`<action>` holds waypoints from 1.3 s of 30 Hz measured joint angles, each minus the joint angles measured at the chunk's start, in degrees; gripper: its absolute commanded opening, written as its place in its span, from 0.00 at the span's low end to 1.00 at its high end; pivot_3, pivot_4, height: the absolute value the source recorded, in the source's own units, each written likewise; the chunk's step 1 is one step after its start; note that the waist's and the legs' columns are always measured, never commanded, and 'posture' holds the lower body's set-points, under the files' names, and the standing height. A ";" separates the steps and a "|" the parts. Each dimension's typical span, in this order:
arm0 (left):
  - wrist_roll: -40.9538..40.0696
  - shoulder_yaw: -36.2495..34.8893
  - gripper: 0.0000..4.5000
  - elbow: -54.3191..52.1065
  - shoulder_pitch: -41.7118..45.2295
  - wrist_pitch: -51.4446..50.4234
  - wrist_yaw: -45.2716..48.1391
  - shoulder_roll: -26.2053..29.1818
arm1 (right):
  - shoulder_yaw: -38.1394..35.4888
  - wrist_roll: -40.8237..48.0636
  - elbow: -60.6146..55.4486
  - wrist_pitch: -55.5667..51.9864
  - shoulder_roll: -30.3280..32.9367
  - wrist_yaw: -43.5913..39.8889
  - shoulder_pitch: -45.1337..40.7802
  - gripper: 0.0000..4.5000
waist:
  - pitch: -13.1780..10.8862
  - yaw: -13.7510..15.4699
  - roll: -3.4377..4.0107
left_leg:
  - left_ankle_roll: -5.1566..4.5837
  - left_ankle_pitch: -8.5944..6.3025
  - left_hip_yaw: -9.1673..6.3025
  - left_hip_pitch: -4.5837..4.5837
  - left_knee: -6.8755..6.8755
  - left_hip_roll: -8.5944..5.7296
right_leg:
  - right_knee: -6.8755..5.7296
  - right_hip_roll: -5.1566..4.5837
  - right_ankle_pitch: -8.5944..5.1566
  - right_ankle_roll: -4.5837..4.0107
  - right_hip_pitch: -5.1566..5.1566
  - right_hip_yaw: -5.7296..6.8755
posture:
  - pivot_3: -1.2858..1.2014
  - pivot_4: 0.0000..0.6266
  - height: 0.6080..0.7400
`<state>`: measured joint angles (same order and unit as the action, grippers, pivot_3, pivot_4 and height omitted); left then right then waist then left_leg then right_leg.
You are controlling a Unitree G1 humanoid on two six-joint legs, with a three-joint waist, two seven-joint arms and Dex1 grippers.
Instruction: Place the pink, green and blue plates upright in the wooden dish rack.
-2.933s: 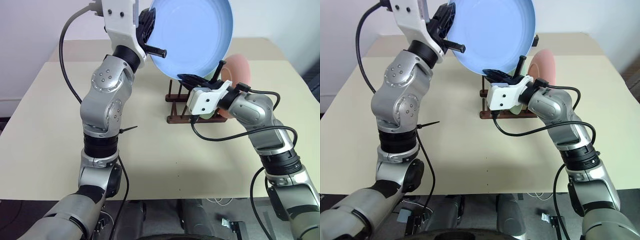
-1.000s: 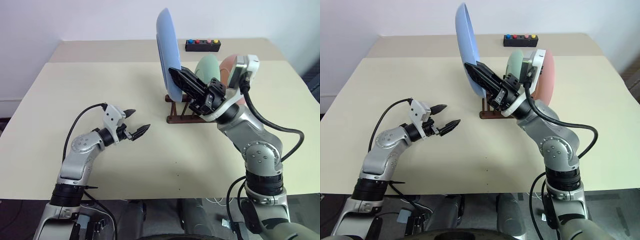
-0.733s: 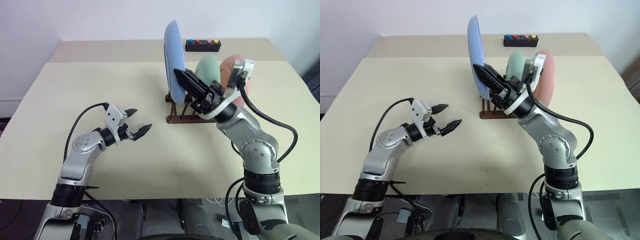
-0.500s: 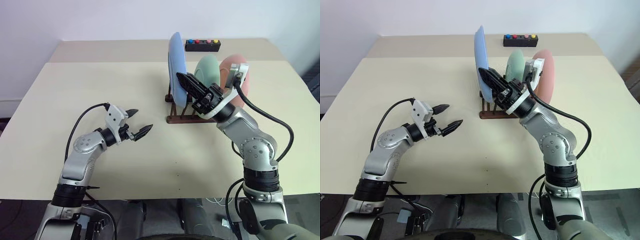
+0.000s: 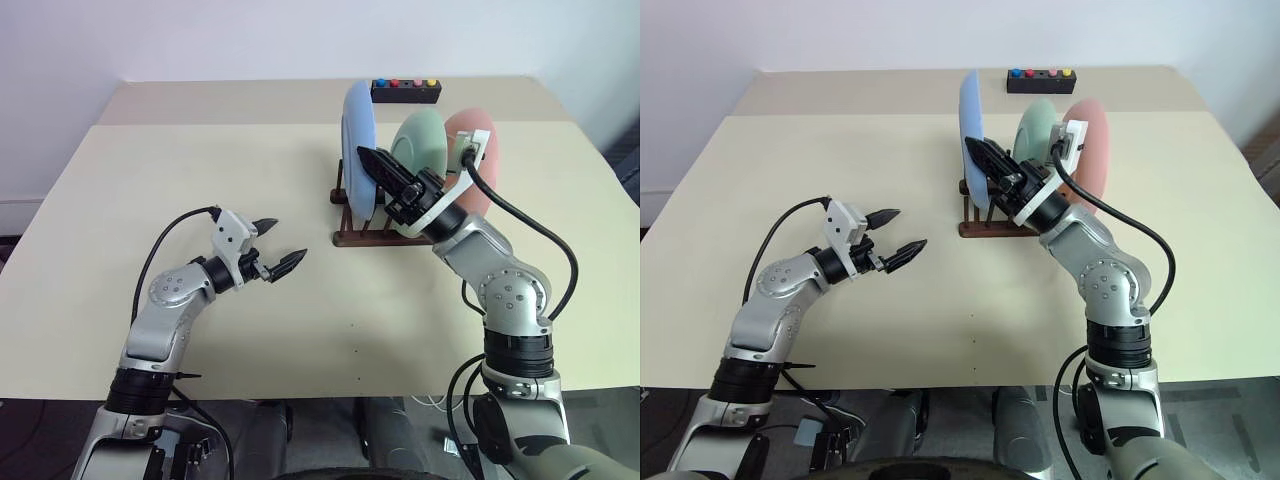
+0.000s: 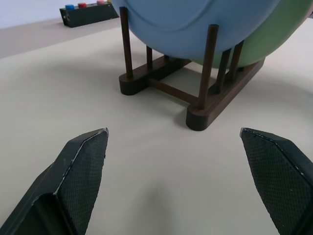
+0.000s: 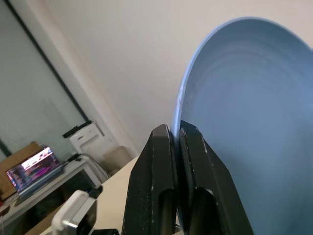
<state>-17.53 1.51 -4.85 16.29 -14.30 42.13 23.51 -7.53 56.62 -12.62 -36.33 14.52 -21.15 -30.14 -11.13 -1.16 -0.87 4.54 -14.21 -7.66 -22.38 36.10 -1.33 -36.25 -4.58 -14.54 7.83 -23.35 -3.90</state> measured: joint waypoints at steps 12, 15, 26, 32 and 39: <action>0.03 0.02 1.00 0.00 0.01 0.01 0.00 -0.10 | 0.05 -1.43 -0.69 -0.79 0.18 0.56 0.00 0.99 | -0.01 -0.01 0.01 | 0.00 0.00 0.00 0.00 -0.02 0.00 | 0.00 0.00 0.00 0.00 -0.01 0.00 | 0.52 0.24 1.00; 0.03 0.03 1.00 0.00 0.01 0.00 -0.04 -0.25 | 0.45 -2.47 -2.25 -0.79 0.37 0.58 -0.01 0.99 | -0.01 -0.01 0.01 | 0.00 0.00 0.00 0.00 -0.02 0.00 | 0.01 0.00 0.00 0.00 -0.01 0.00 | 0.52 0.24 1.00; 0.03 0.07 1.00 0.00 0.00 0.00 -0.19 -1.07 | 1.59 -7.43 -7.92 -0.85 4.75 1.21 -2.69 0.99 | -0.01 0.01 0.01 | 0.00 0.00 0.00 -0.01 -0.03 0.00 | 0.02 0.00 -0.01 0.00 -0.02 0.00 | 0.52 0.24 1.00; 0.03 0.07 1.00 0.00 -0.25 0.00 -0.40 -1.13 | 1.06 -8.09 -11.06 -1.28 8.77 0.19 -3.35 0.99 | -0.01 0.06 0.01 | 0.00 0.00 0.00 -0.02 -0.03 0.00 | 0.03 -0.01 -0.01 0.00 -0.01 0.00 | 0.52 0.24 1.00; 0.04 0.38 1.00 -0.01 -0.38 0.00 -0.44 -1.29 | -0.47 -9.19 -13.76 -1.80 13.91 -1.72 -0.81 0.94 | -0.01 0.16 0.01 | -0.01 0.00 0.01 -0.03 -0.02 0.00 | 0.06 -0.02 -0.01 0.00 0.00 0.00 | 0.52 0.24 1.00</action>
<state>-17.49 1.89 -4.86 15.91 -14.30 41.69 22.22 -8.00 47.44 -26.38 -38.13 28.44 -22.87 -30.95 -11.13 -1.00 -0.85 4.54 -14.21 -7.65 -22.40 36.08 -1.33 -36.19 -4.60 -14.55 7.83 -23.35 -3.90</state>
